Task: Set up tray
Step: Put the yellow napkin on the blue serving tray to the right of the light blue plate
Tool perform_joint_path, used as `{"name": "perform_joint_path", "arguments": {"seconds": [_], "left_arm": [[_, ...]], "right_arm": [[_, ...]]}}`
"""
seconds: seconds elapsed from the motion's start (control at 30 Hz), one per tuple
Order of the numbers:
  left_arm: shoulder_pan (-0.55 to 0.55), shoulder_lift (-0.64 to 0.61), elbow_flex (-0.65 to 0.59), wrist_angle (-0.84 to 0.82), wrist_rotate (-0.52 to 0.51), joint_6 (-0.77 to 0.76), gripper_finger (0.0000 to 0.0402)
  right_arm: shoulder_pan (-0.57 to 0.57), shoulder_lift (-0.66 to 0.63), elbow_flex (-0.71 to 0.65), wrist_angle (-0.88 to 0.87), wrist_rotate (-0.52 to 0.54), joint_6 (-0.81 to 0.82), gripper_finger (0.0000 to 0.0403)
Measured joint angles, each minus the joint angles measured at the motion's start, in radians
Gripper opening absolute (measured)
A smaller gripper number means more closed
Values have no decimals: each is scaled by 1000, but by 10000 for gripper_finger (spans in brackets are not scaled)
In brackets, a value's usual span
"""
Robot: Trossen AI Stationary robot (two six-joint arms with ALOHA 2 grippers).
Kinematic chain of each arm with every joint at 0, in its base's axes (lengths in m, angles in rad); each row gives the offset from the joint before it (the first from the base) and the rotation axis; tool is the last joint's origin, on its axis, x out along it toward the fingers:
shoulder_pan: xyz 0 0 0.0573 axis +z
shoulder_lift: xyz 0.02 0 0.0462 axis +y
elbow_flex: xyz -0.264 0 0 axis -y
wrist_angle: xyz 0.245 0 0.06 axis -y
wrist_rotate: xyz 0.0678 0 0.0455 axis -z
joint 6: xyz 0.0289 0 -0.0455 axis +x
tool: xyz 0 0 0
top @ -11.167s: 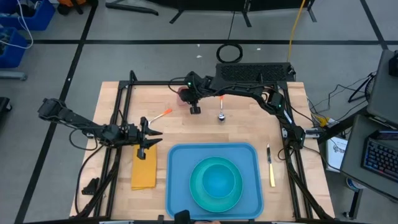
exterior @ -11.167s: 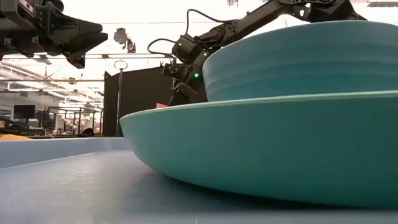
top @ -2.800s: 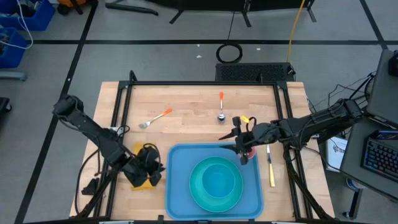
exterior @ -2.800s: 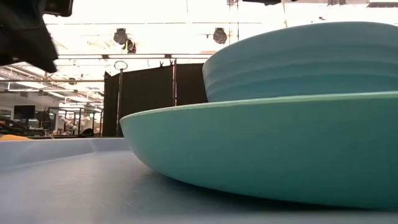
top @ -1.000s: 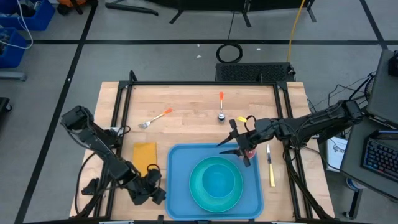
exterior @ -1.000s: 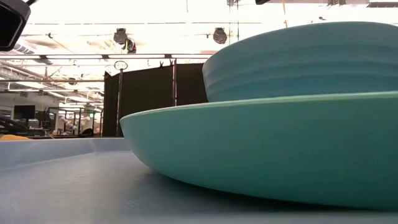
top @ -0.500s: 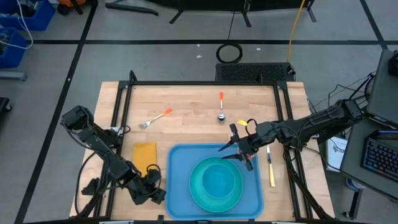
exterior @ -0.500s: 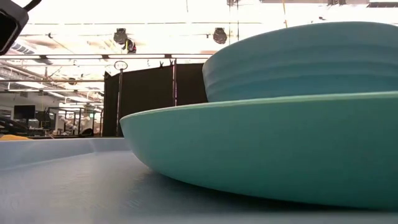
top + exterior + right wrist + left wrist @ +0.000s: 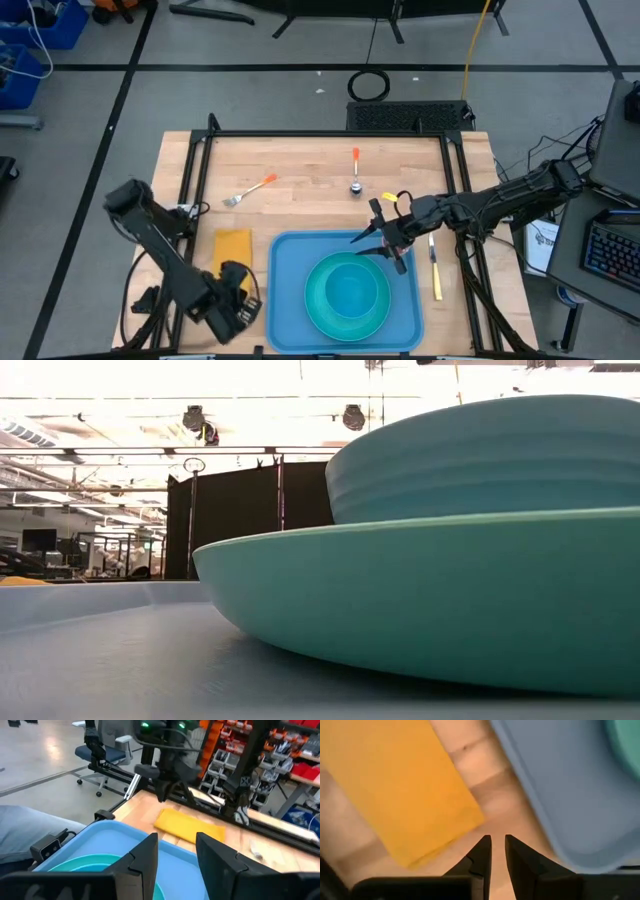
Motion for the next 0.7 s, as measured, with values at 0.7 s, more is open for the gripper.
{"name": "perform_joint_path", "arguments": {"seconds": [0.7], "left_arm": [[-29, 443, 376, -288, -6, 70, 57]], "right_arm": [[0, 0, 0, -3, 0, 19, 125]]}}
